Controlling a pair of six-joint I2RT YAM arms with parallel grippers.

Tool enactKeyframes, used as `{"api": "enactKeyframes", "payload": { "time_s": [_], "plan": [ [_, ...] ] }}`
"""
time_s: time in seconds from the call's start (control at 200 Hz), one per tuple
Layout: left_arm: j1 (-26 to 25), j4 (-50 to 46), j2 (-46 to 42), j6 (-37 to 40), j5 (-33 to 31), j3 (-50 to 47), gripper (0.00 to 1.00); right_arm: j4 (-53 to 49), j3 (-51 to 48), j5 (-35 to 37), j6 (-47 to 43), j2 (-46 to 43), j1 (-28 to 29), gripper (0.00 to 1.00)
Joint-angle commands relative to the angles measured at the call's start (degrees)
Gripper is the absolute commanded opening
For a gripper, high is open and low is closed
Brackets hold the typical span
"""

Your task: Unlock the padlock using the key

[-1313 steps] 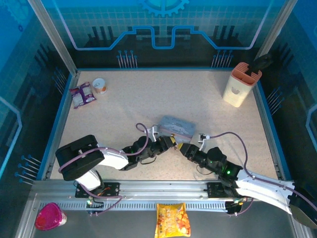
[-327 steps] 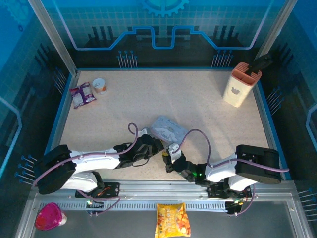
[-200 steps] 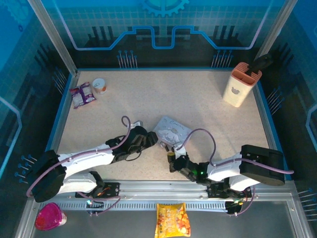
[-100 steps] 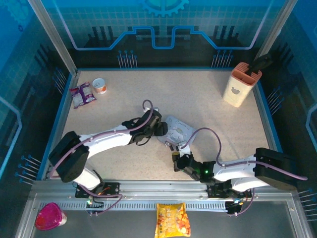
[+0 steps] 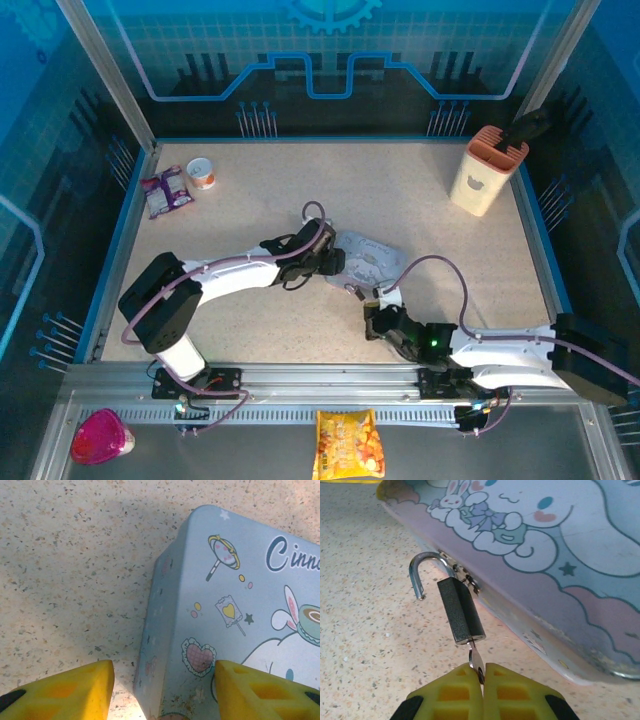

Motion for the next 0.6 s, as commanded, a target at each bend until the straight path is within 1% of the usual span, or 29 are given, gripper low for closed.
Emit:
{"api": "enactKeyframes", "payload": {
  "time_s": [0.0,0.075,0.165,0.29,0.35,0.505,0.59],
  "plan": [
    [1.2,-8.2,2.3,-1.6,-2.8,-5.4,0.54,-10.1,0.0,1.1,3.0,-3.2,-0.9,0.0],
    [1.2,-7.4,1.9,-2.8,-2.7,-7.0,0.54,-15.3,1.6,-0.2,4.2,-3.8,-0.8,0.0],
    [1.2,-6.4,1.2,-4.1,-2.6,-8.4,0.53,-18.8,3.2,-2.0,5.7,-3.0,-0.5,0.0],
    [1.2,-5.9,1.0,-4.7,-2.4,-8.9,0.52,-21.4,5.3,-3.5,5.4,-0.3,-0.1,0.0],
    [1.1,-5.4,0.9,-4.8,-1.8,-9.0,0.52,-19.2,4.8,-4.1,4.1,0.7,0.0,0.0],
    [1.1,-4.6,0.5,-5.1,-0.6,-9.2,0.51,-8.8,2.0,-8.2,-1.9,-0.1,-2.8,0.18],
    [1.0,-4.1,0.1,-5.4,0.1,-9.3,0.5,-4.8,1.2,-10.0,-4.8,-0.8,-4.6,0.25]
  ]
}}
